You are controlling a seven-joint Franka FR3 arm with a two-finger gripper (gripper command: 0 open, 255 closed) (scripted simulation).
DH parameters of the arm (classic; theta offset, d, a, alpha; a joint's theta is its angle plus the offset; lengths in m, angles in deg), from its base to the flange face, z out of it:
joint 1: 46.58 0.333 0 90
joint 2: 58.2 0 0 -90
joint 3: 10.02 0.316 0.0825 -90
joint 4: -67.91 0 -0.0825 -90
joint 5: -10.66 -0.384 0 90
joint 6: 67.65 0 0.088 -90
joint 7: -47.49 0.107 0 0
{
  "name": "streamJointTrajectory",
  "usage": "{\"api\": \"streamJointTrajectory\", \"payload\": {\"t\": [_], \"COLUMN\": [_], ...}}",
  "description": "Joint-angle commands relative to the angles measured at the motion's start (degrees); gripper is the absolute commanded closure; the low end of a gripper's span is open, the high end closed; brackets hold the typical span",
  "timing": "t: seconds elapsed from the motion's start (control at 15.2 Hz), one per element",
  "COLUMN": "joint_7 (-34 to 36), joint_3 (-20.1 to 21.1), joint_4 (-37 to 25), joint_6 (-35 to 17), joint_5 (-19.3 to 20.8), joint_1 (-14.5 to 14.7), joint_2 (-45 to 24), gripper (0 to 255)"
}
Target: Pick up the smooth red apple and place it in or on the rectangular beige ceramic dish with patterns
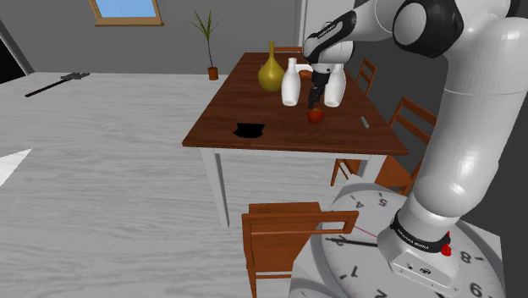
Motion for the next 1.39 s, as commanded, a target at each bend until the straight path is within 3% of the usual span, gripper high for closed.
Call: {"api": "streamJointTrajectory", "payload": {"t": [0.0, 0.53, 0.99, 1.06, 1.32], "joint_7": [-2.1, -3.2, -3.2, -3.2, -3.2], "joint_3": [0.1, 1.1, 1.1, 1.1, 1.1], "joint_4": [-4.6, -2.7, -2.7, -2.7, -2.7], "joint_6": [0.5, -4.1, -4.1, -4.1, -4.1], "joint_5": [-2.3, -4.1, -4.1, -4.1, -4.1], "joint_1": [-1.5, -1.8, -1.8, -1.8, -1.9], "joint_2": [-4.6, -7.5, -7.5, -7.5, -7.6], "gripper": [0, 0, 0, 255, 255]}}
